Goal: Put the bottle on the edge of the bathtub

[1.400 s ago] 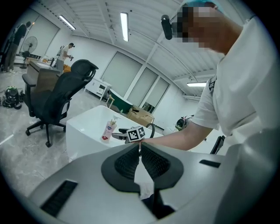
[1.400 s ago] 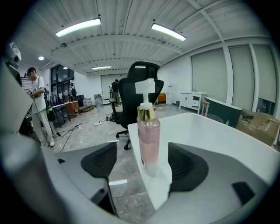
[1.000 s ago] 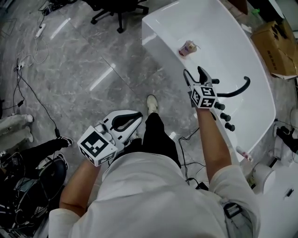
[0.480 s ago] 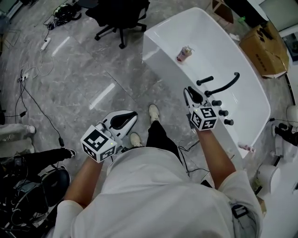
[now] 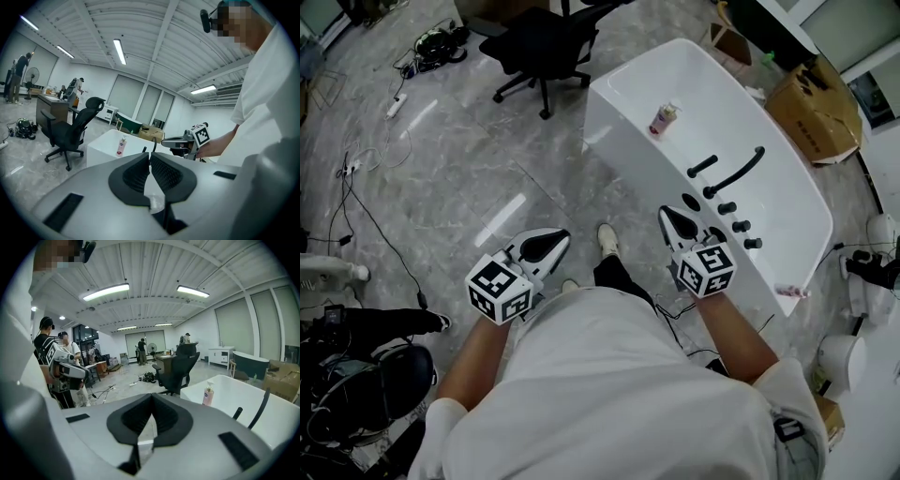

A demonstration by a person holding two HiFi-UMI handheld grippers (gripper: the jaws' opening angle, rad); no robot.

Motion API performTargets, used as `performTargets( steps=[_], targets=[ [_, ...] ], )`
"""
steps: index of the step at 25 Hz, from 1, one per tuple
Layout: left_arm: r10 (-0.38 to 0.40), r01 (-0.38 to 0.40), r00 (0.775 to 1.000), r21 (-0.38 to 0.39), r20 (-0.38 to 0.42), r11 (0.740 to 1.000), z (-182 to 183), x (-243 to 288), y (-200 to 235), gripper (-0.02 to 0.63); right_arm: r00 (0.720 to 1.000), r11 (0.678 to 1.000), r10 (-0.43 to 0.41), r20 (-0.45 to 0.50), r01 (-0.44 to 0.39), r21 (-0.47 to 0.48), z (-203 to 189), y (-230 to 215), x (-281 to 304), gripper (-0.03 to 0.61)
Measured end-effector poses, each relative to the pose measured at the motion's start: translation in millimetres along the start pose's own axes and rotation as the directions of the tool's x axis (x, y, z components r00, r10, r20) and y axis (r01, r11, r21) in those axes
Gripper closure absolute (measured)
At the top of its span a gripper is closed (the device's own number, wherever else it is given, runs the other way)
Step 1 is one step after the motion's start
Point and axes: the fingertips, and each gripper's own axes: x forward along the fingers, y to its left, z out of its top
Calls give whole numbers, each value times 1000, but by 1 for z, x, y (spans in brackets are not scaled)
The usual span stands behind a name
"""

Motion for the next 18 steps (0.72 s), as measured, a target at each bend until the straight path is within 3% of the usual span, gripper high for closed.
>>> performTargets(
  steps=[9,18],
  targets=[
    [26,-26,1000,-11,14,1000,-15,-33,-7,586,999,997,52,8,-51,-62,3,52,-14,571],
    [58,-57,998,-23,34,998,-24,-57,-9,586,995,990,101,1,-100,-96,7,75,-7,571]
  ],
)
